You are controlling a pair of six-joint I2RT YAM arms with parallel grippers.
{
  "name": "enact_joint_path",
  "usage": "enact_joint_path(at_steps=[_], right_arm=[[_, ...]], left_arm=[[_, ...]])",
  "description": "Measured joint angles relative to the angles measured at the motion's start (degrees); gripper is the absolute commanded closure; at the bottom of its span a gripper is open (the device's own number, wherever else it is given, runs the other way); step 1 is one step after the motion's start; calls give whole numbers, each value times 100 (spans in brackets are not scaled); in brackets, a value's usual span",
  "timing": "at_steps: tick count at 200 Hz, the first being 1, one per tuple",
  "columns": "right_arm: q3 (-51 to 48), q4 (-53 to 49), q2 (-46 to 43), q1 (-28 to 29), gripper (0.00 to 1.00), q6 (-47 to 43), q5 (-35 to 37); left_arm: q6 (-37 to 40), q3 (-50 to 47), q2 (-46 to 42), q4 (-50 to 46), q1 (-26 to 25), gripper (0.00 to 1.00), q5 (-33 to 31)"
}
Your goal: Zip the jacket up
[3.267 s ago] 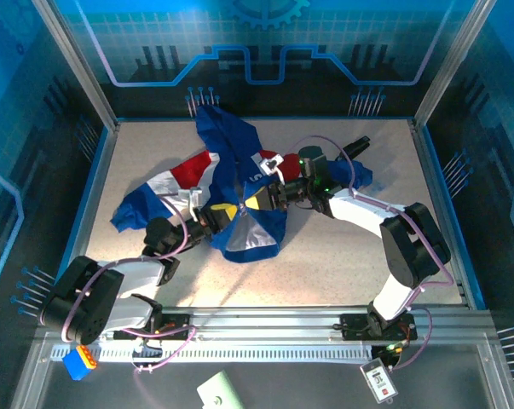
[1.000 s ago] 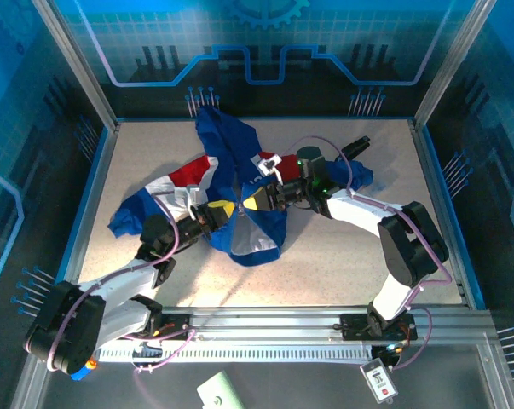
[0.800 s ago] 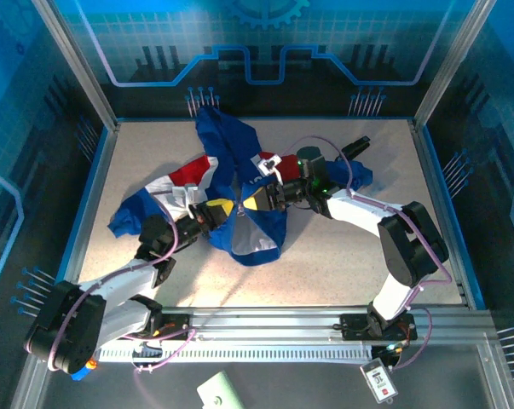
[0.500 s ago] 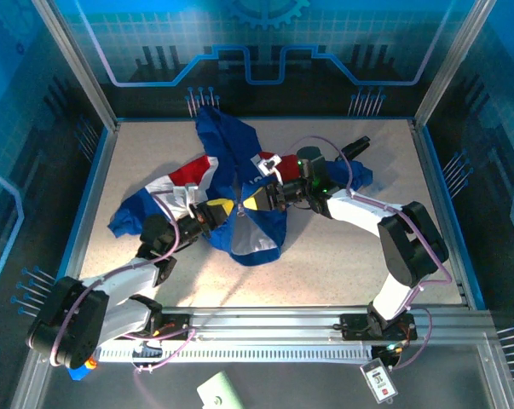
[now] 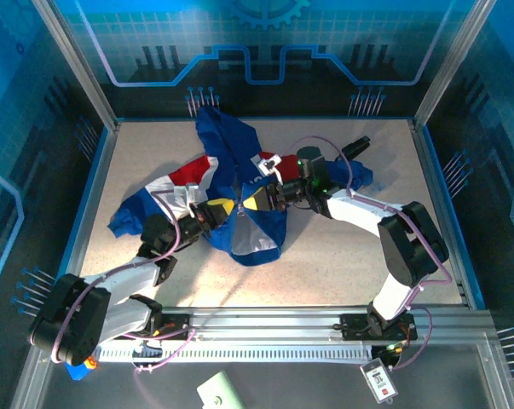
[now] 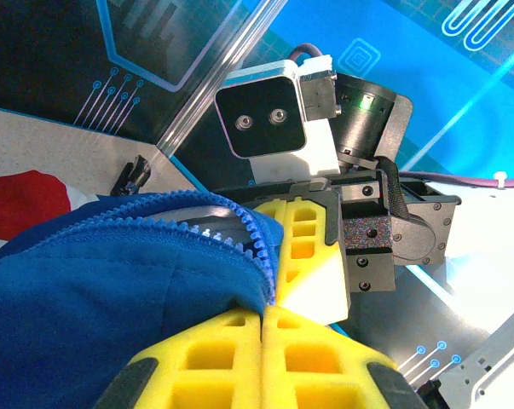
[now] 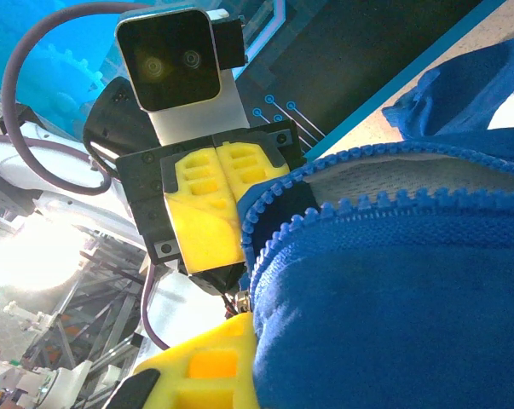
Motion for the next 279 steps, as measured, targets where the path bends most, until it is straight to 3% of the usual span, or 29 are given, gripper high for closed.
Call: enact_joint_path(at_steps=[279], right_arm=[[120,-48,7,44,100,-7,-13]], left_arm=[[149,-15,-216,-219,129,100,63]])
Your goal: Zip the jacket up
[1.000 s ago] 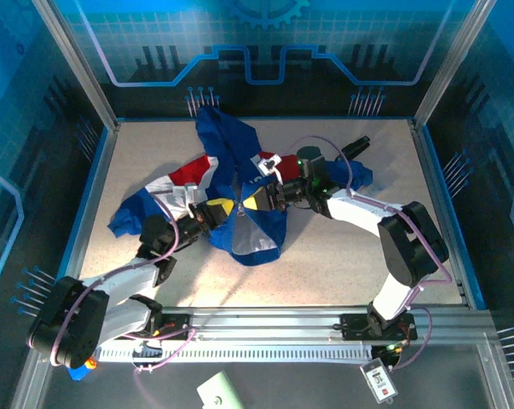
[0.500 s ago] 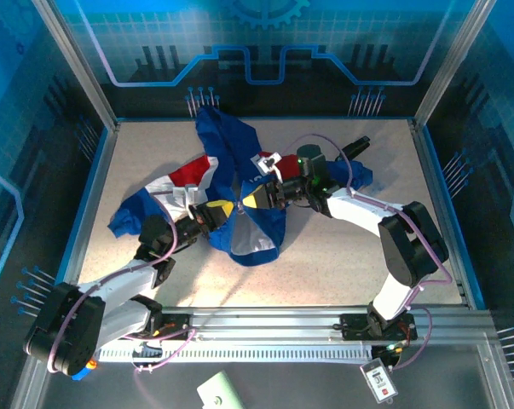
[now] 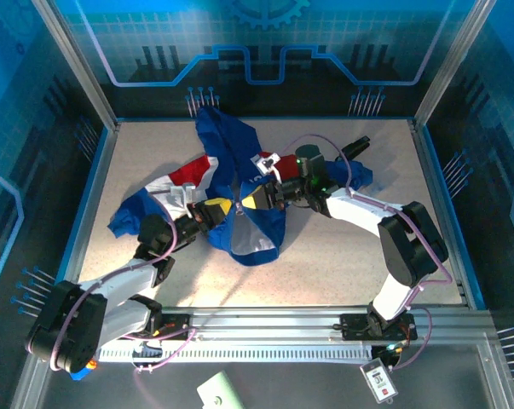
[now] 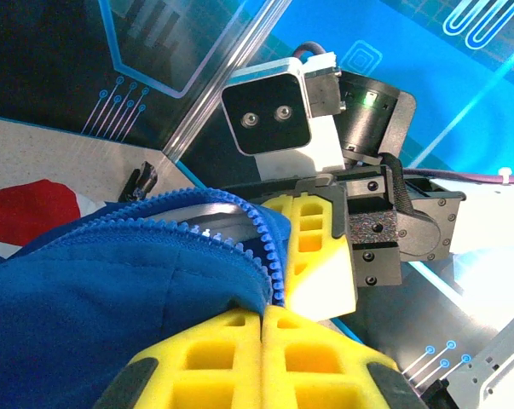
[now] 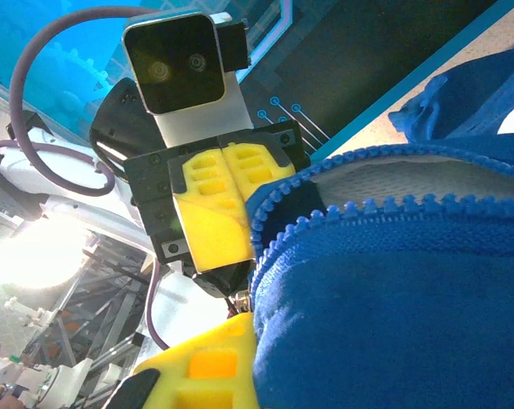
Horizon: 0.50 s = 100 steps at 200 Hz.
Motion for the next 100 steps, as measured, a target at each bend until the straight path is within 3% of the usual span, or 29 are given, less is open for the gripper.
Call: enact_joint_path(at_steps=[100], right_arm=[[74,-72,35,0,100,-20,13]], left_arm=[[-133,2,103,177,0,100,90]])
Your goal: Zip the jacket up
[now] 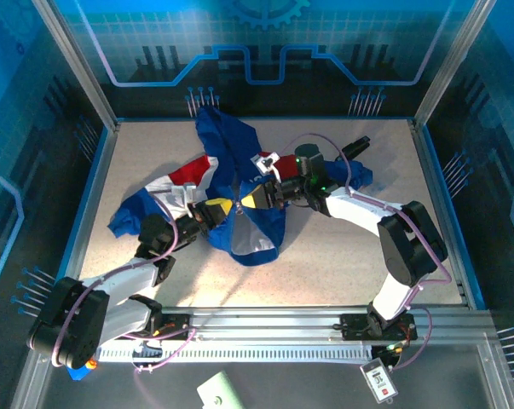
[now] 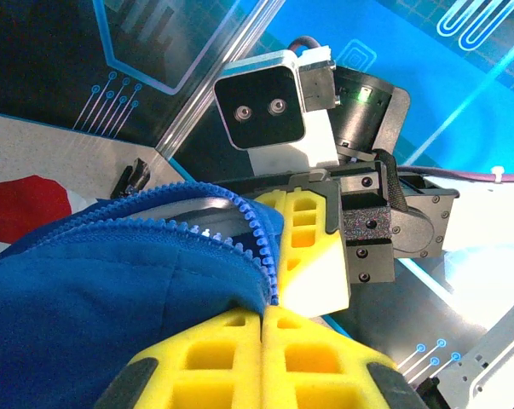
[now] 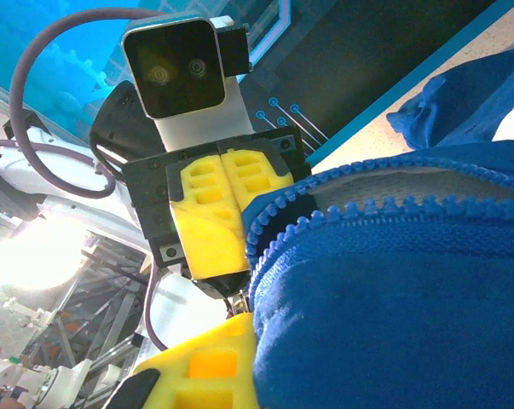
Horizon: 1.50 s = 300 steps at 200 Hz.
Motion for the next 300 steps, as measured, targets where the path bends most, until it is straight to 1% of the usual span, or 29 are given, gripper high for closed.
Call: enact_joint_path(at_steps=[243,300], right_arm=[[111,-127,68,39,100,-63,11],[120,-216,70,44,100,-109,149]], left_arm=[[-11,-125,4,37,11,100,44],[0,-201,4,31,11,100,105]])
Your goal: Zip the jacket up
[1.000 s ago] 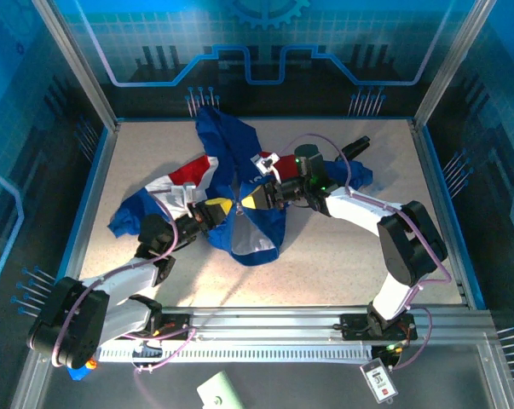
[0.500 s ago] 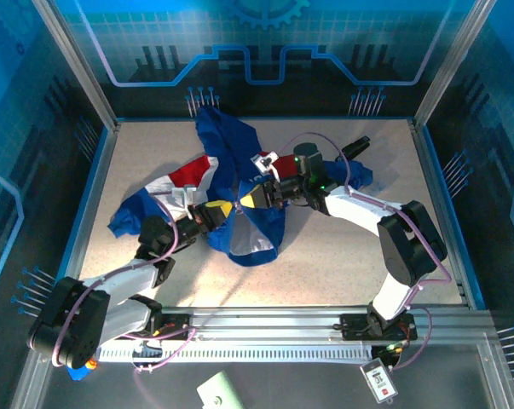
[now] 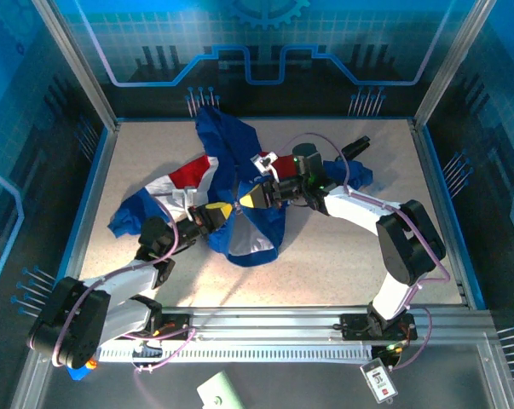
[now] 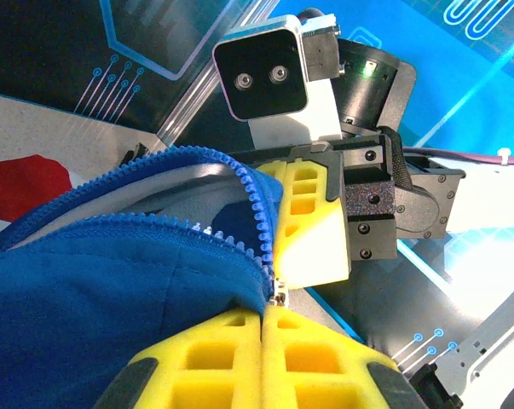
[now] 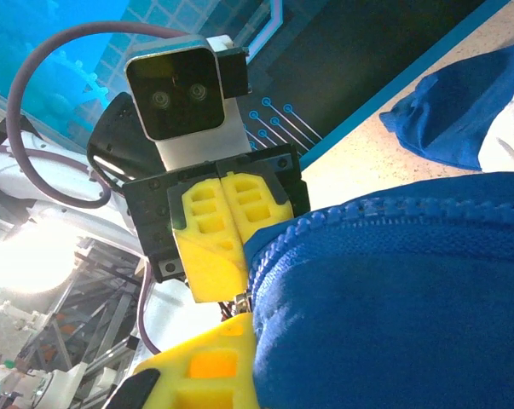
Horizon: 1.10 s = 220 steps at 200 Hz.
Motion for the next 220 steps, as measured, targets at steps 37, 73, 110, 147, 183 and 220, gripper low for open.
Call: enact_joint_path(at_steps=[37,73,110,147,183,220], right_arm=[[72,-358,0,33,100,-197,118],[177,-852,0,87,100,-472,184],[299,-1423,0,140,100,-809,192],[372,-1991,0,140,100,-1209,81],[905,-3550,2,168,100,-2308,223],[1198,-4520,101,210,100,-3062,310]], left_arm=[[48,-33,-144,-243,0,100,37],[341,-26,-579,-981,0,100,66],[778,74,-1110,-2079,-2,100,109],[938,114,-1250,-2629,-57,100,219],[955,190,-1290,-2962,-111,100,365],[1064,293,-1303,-3353,-120,100,632]])
